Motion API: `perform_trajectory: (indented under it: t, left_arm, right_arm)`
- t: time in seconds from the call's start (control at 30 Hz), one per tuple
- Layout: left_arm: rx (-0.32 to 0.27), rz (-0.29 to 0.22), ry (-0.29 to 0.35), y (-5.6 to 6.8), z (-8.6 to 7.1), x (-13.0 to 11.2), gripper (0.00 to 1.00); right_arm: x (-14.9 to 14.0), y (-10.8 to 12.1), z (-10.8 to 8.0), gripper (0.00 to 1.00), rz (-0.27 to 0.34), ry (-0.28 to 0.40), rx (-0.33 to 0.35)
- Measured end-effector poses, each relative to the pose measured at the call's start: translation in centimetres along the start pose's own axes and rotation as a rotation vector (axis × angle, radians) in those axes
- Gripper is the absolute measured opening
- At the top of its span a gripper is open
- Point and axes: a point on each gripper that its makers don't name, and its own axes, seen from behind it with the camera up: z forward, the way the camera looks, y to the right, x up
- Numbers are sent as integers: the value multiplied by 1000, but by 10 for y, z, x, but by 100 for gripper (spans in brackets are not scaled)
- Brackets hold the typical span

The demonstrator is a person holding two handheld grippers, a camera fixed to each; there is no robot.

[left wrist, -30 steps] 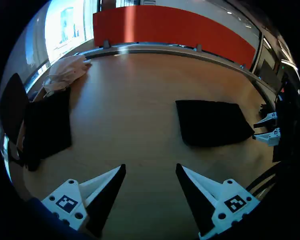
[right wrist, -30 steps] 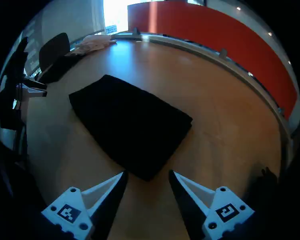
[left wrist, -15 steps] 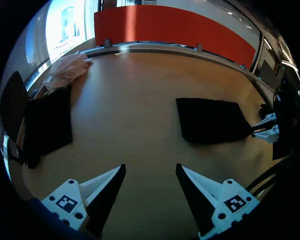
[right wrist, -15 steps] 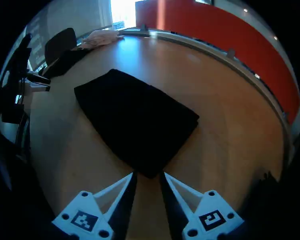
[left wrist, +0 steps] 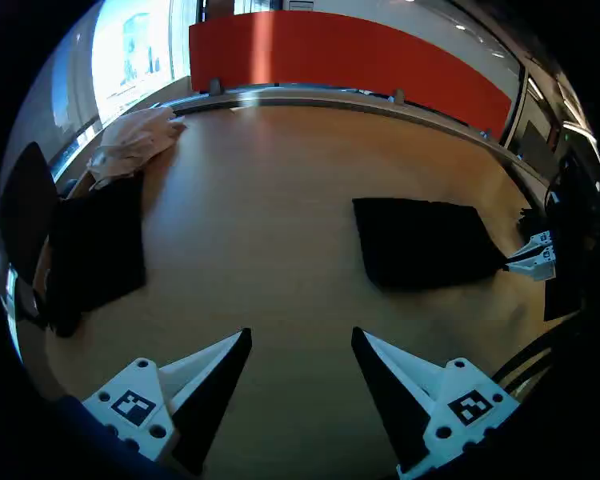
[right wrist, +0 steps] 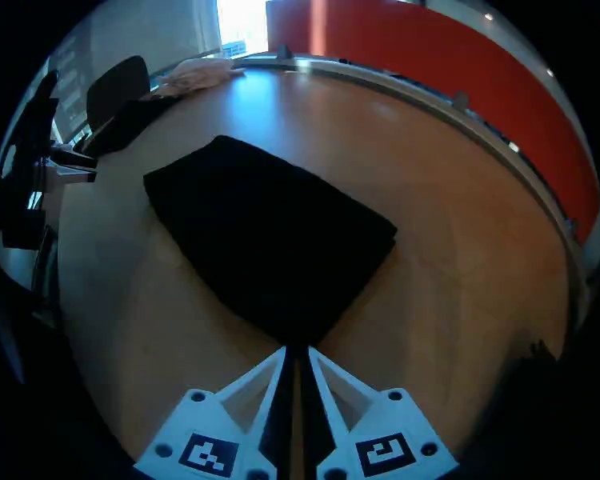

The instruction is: Fold towel

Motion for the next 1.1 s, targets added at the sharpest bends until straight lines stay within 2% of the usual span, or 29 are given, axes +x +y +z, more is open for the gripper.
perform_trajectory:
  t: [0.2,0.4,1.1]
  left_arm:
    - [2,3,-2,-2,1,0,93]
    - [3,0,-3,-4,1,1,93]
    - [-4,-7,12,-2,0,14,93]
  right_arm:
    - [7,0,-5,5,0,22,-9]
    - [26,1,-18,6,-16,63,-25]
    - [103,18,-90,7,-94,203,-104]
